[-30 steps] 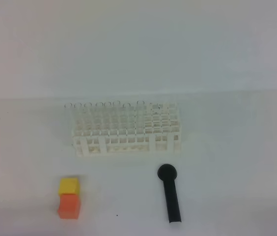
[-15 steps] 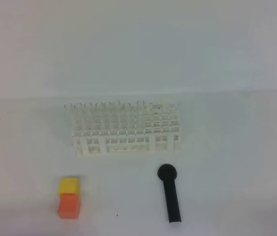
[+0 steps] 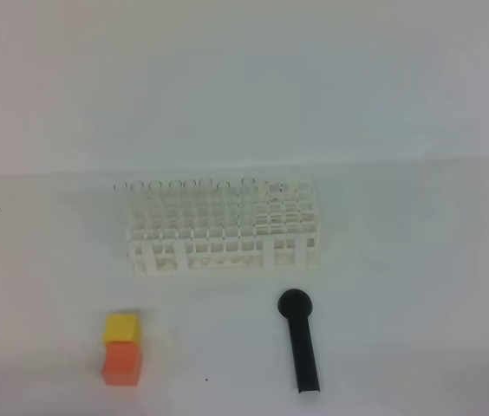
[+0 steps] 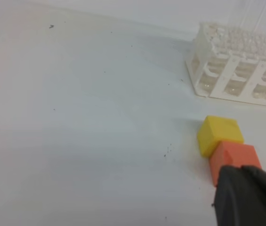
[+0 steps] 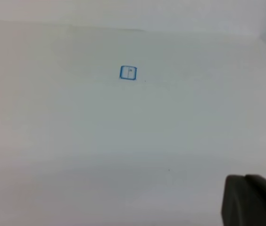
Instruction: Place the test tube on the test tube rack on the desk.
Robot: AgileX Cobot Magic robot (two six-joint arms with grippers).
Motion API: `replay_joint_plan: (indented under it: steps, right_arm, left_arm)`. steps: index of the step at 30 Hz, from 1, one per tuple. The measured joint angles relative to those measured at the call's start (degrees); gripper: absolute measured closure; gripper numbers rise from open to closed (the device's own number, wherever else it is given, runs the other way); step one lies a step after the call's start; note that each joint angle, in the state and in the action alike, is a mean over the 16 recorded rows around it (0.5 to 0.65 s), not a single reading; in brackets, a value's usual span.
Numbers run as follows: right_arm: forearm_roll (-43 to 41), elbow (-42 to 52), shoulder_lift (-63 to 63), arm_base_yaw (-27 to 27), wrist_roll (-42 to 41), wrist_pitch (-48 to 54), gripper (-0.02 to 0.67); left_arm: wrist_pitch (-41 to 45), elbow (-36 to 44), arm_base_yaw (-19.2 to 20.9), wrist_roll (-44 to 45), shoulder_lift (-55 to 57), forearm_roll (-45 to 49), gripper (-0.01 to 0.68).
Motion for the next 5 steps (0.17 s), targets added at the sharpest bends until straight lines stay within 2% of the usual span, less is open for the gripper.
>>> replay_joint_plan:
  steps: [5]
  right_arm:
    - [0.0, 0.0, 0.0, 0.0, 0.0, 0.0, 0.655]
  left_arm:
    - [0.0, 0.0, 0.0, 0.0, 0.0, 0.0, 0.673]
